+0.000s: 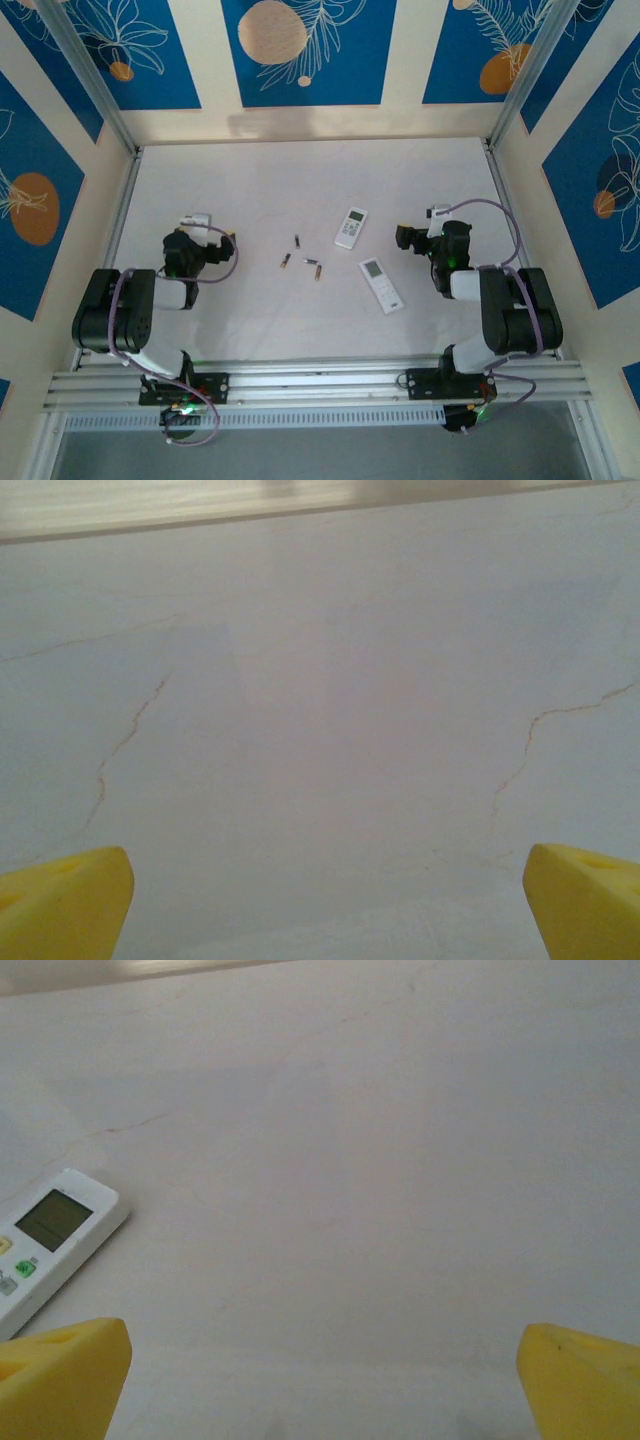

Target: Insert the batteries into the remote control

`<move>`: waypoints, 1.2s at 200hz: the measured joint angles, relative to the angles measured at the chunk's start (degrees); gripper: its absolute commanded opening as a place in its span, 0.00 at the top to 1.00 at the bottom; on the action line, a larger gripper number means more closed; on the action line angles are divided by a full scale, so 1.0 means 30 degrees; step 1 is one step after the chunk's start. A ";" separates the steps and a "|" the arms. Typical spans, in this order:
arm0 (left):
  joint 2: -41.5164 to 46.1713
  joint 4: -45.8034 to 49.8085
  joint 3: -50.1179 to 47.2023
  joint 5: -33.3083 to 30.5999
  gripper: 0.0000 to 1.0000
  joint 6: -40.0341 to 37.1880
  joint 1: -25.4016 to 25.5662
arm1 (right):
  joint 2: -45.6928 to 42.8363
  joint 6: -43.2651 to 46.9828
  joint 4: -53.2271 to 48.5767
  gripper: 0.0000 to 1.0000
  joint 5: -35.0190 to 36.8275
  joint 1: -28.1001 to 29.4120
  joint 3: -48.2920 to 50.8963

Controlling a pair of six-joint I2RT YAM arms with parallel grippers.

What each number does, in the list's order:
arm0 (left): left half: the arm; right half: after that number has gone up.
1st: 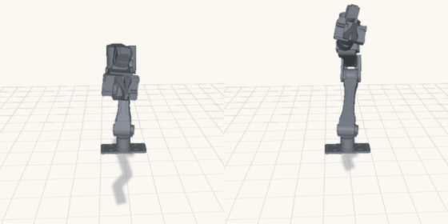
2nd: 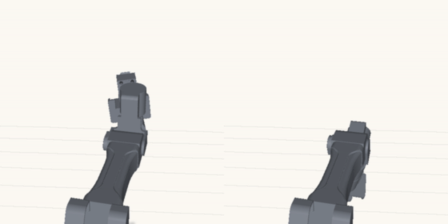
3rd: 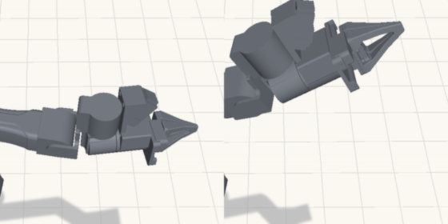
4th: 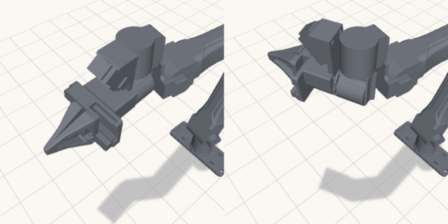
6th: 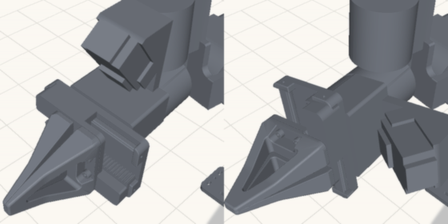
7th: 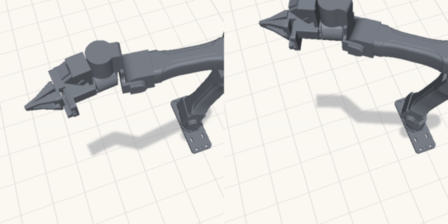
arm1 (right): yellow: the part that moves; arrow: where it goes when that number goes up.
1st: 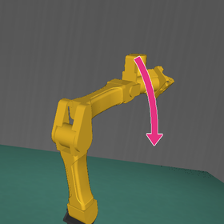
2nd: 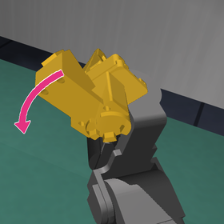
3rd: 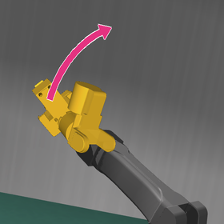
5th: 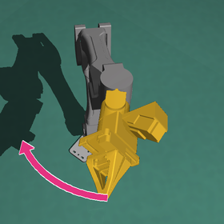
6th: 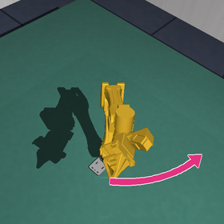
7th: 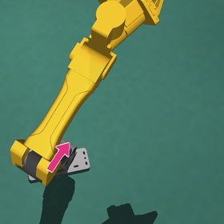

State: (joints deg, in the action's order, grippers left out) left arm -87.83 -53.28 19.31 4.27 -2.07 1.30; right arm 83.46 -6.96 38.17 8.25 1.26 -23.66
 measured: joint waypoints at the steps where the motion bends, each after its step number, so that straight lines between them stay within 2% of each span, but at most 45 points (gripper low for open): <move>1: 0.0051 0.0007 -0.0029 -0.0022 0.00 0.0000 0.0000 | -0.0087 -0.0036 -0.0124 0.01 0.0044 0.0015 -0.0015; 15: 0.2492 0.1246 -0.0714 -0.0838 0.00 0.0015 0.0270 | -0.2463 -0.1311 -0.3905 0.01 0.1013 0.0262 -0.1129; 33: 0.7599 0.4189 -0.0546 -0.1887 0.00 0.1027 0.1027 | -0.5100 -0.4401 -0.9020 0.01 0.1333 0.0510 -0.4430; 47: 1.0608 0.6105 0.0780 -0.2011 0.00 0.2280 0.1829 | -0.5923 -0.6470 -1.1540 0.01 0.1188 0.0903 -0.6936; 62: 1.1905 0.7635 0.2783 -0.1566 0.00 0.3315 0.3257 | -0.5982 -0.8189 -1.3493 0.01 0.1042 0.2149 -0.8830; 82: 1.1978 0.9719 0.5421 -0.0226 0.00 0.3650 0.5829 | -0.4532 -0.9515 -1.6101 0.01 0.0984 0.4415 -1.0732; 115: 1.1482 1.2888 0.7424 0.2659 0.00 0.2565 0.8918 | 0.0765 -0.9938 -1.9824 0.01 0.1727 0.7155 -1.4469; 159: 1.1468 1.5263 0.6972 0.3657 0.00 0.2062 0.9624 | 0.7410 -0.9865 -2.3431 0.01 0.3410 0.8189 -1.9285; 194: 1.1497 1.6597 0.6645 0.3089 0.00 0.2062 0.9632 | 1.0535 -1.0069 -2.4596 0.00 0.3752 0.8648 -2.1325; 203: 1.1475 1.6954 0.6659 0.2703 0.00 0.2069 0.9646 | 1.1045 -1.0229 -2.4720 0.04 0.3694 0.8779 -2.1471; 222: 1.1060 1.7879 0.6958 0.1632 0.00 0.2390 0.9646 | 1.1948 -1.0673 -2.4808 0.22 0.3497 0.8983 -2.1493; 240: 1.0273 1.8513 0.7548 0.0678 0.00 0.3140 0.9646 | 1.2327 -1.0754 -2.4822 0.34 0.3512 0.9136 -2.1369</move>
State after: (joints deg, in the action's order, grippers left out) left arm -57.01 2.26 41.95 6.31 7.35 30.24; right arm 120.44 -39.22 -36.29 18.79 28.67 -87.77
